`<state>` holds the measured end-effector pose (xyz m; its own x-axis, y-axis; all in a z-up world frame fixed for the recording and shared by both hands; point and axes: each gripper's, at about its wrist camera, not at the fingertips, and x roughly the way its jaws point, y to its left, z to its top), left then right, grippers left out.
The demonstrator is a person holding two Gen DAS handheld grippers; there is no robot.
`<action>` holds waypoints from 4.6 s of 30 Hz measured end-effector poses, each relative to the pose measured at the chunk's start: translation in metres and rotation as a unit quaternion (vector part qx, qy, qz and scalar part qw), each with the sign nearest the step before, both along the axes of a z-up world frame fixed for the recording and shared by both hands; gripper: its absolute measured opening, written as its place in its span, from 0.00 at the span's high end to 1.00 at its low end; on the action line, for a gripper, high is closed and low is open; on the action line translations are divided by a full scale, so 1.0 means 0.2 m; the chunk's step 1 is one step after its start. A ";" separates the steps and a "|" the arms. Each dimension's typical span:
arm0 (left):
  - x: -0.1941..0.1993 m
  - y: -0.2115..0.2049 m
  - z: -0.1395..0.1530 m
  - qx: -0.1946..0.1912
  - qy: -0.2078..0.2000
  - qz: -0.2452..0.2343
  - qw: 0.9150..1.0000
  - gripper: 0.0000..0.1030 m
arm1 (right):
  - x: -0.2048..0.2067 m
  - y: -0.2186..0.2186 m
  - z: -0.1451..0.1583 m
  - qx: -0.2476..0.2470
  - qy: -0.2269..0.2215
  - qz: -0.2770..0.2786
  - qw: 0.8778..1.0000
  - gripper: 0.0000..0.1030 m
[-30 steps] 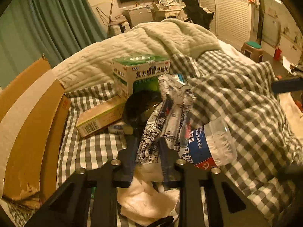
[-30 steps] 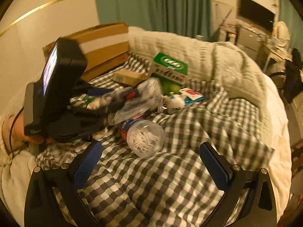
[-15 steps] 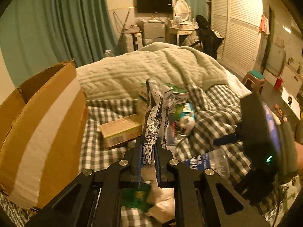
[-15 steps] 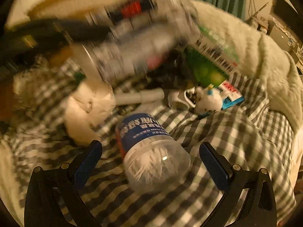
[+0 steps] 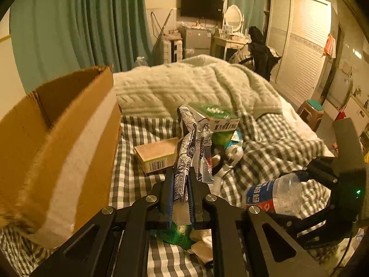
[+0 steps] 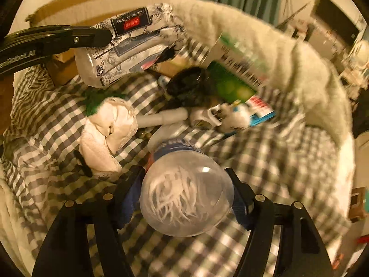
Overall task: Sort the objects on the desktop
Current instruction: 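Carry the silver snack bag in the left tool to the box while the right carries the cup, then grasp the green medicine box with the right tool, then carry the green box into the cardboard box and open the right tool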
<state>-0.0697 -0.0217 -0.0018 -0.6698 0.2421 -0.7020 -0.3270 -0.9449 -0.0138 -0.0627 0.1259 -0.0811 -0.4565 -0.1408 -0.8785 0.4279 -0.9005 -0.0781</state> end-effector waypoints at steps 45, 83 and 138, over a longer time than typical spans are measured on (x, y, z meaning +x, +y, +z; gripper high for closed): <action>-0.06 -0.95 0.64 0.007 0.114 0.191 0.975 0.00 | -0.44 -0.77 1.12 -0.122 0.160 0.023 0.979 0.19; -0.35 0.15 -0.38 -0.052 -0.065 0.047 0.995 0.00 | -0.75 0.21 0.15 -0.173 -0.015 -0.188 0.967 0.00; -0.28 -0.15 0.56 0.029 0.023 0.039 0.999 0.46 | -0.32 0.29 0.94 -0.176 0.159 -0.103 0.966 0.09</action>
<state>-0.1258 -0.0512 0.1109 -0.7198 0.2270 -0.6560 -0.2544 -0.9655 -0.0550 -0.1271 0.1840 0.1067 -0.7452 -0.2834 -0.6037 0.2424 -0.9584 0.1507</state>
